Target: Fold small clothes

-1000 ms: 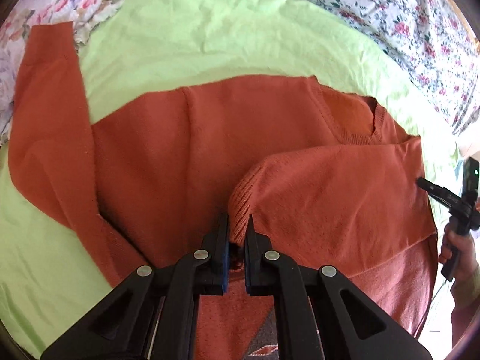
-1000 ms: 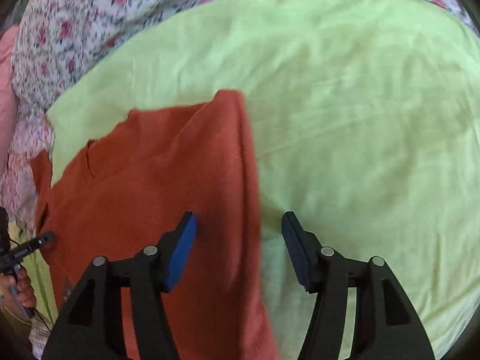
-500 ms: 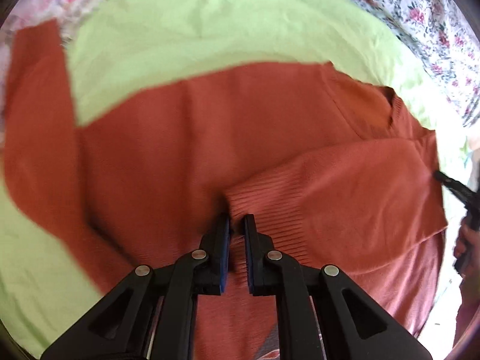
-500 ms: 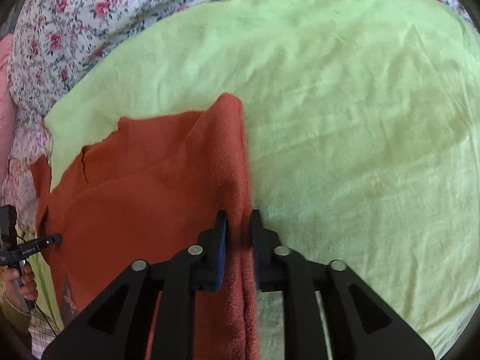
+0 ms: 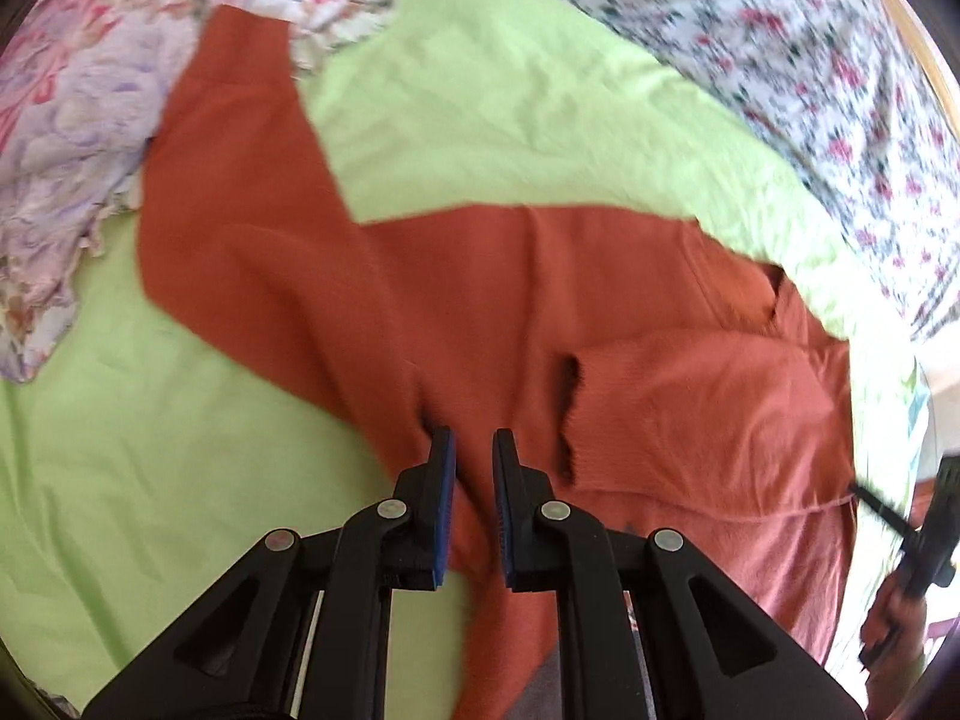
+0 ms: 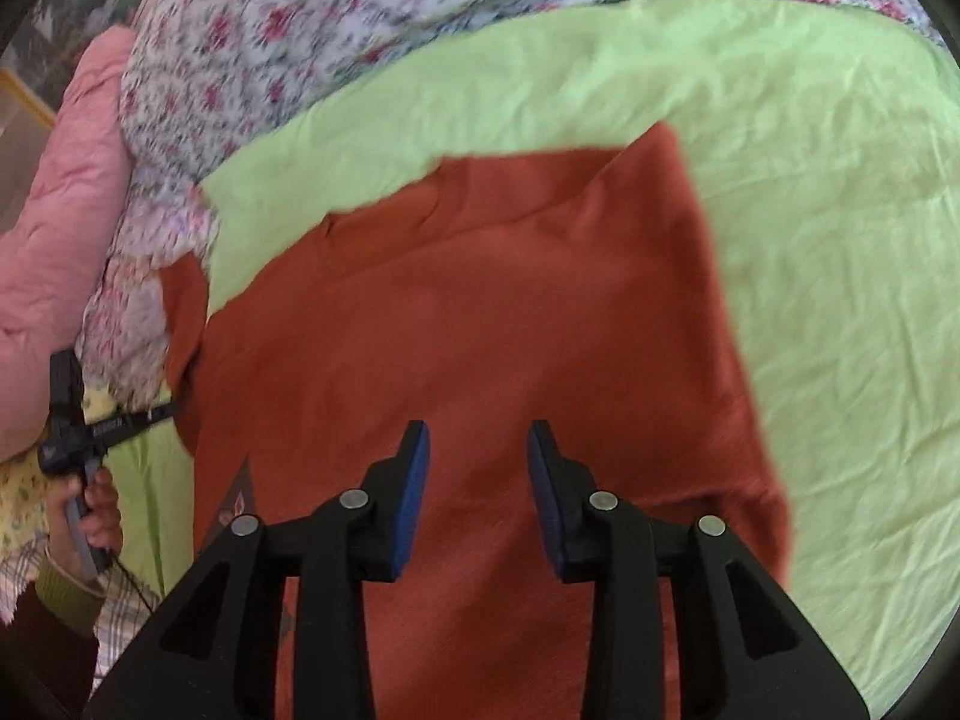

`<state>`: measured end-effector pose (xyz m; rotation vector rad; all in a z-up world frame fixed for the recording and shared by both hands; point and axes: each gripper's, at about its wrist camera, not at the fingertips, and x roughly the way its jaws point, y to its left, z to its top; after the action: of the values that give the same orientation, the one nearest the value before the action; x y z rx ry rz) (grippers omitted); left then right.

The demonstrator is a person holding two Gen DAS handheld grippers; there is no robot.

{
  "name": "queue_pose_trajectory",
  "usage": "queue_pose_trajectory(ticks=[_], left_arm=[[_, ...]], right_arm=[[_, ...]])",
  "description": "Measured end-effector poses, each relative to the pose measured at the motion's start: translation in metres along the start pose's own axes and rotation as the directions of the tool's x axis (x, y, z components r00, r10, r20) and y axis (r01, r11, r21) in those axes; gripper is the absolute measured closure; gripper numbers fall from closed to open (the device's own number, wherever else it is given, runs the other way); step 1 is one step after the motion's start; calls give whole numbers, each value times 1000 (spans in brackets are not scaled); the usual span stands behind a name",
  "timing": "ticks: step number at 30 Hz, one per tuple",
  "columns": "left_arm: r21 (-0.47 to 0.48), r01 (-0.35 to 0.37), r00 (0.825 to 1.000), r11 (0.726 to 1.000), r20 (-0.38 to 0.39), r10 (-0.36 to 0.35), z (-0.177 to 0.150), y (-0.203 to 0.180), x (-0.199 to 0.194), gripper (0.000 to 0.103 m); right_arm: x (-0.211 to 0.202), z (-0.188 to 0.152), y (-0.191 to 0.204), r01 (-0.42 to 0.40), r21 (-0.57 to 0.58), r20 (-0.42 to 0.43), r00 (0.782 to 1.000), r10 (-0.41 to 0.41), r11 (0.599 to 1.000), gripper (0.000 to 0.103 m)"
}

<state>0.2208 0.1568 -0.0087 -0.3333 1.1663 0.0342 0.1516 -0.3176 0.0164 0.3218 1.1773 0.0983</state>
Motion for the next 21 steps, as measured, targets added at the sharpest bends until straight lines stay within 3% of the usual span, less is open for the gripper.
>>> queue_pose_trajectory(ticks=[4, 6, 7, 10, 16, 21], left_arm=[[-38, -30, 999, 999, 28, 31, 17, 17, -3, 73], [-54, -70, 996, 996, 43, 72, 28, 22, 1, 50], [-64, -88, 995, 994, 50, 91, 34, 27, 2, 45], [-89, -135, 989, 987, 55, 141, 57, 37, 15, 43], [-145, -235, 970, 961, 31, 241, 122, 60, 57, 35], [-170, -348, 936, 922, -16, 351, 168, 80, 95, 35]], right_arm=[[18, -16, 16, -28, -13, -54, 998, 27, 1000, 68], [26, -18, 26, -44, -19, -77, 996, 43, 999, 68], [29, -19, 31, -46, -23, -83, 996, 44, 999, 67], [29, -21, 36, -62, -26, -93, 994, 59, 998, 61], [24, -19, 41, -72, -31, -100, 993, 69, 997, 60], [21, -17, 39, -74, -26, -119, 990, 71, 997, 60]])
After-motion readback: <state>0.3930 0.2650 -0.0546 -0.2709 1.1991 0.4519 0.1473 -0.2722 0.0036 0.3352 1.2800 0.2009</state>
